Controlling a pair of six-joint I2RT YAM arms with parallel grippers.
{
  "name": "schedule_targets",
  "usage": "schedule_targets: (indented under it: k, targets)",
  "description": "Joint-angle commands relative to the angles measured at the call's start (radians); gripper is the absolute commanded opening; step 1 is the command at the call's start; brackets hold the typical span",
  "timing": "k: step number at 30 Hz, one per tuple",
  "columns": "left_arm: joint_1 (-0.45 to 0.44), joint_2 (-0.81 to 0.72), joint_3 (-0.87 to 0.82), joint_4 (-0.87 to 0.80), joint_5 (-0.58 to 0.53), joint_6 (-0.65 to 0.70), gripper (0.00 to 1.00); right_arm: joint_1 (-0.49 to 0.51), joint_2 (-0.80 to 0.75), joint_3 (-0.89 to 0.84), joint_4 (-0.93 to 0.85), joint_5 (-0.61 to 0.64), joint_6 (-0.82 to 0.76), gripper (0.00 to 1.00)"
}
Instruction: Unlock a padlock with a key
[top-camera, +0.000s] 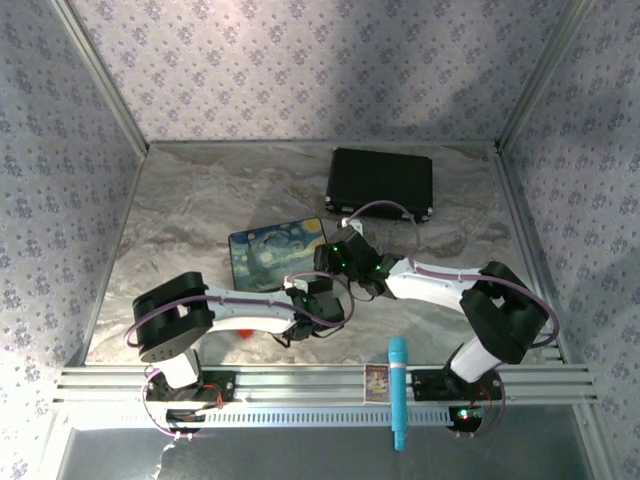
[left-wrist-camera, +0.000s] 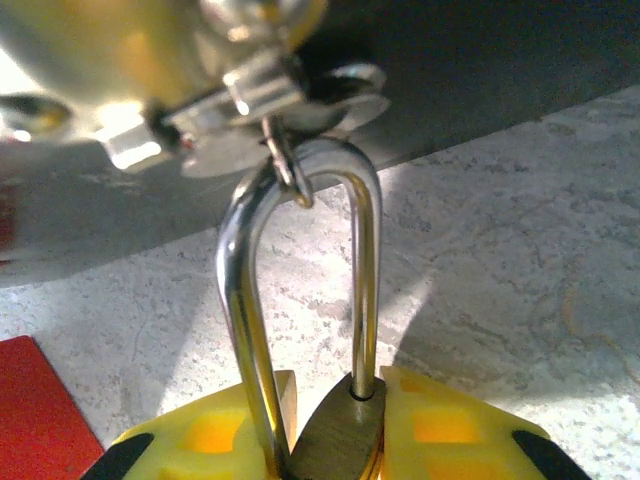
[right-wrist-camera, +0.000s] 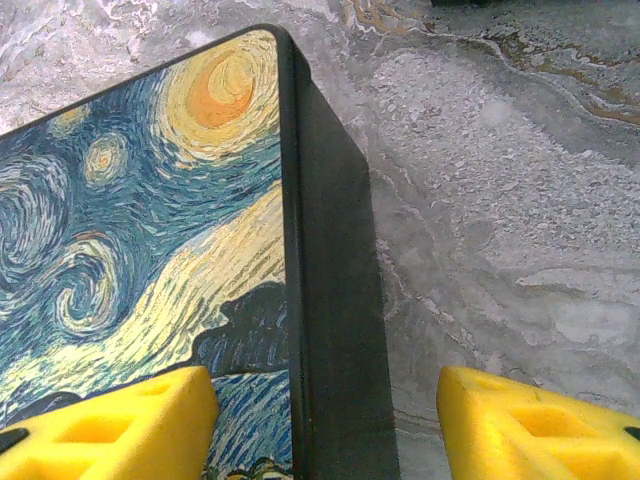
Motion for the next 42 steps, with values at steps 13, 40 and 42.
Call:
schedule_targets:
  k: [13, 40, 42]
  targets:
    - [-0.048, 0.027, 0.064, -0.039, -0.031, 0.075, 0.27, 0.008, 0.041, -0.057, -0.157, -0.071, -0.003, 0.62]
    - [-0.029, 0.082, 0.052, -0.053, -0.069, 0.123, 0.19, -0.004, 0.052, -0.056, -0.151, -0.066, 0.017, 0.62]
    - [-0.037, 0.085, 0.065, -0.066, -0.069, 0.115, 0.23, -0.009, 0.052, -0.06, -0.149, -0.066, 0.018, 0.62]
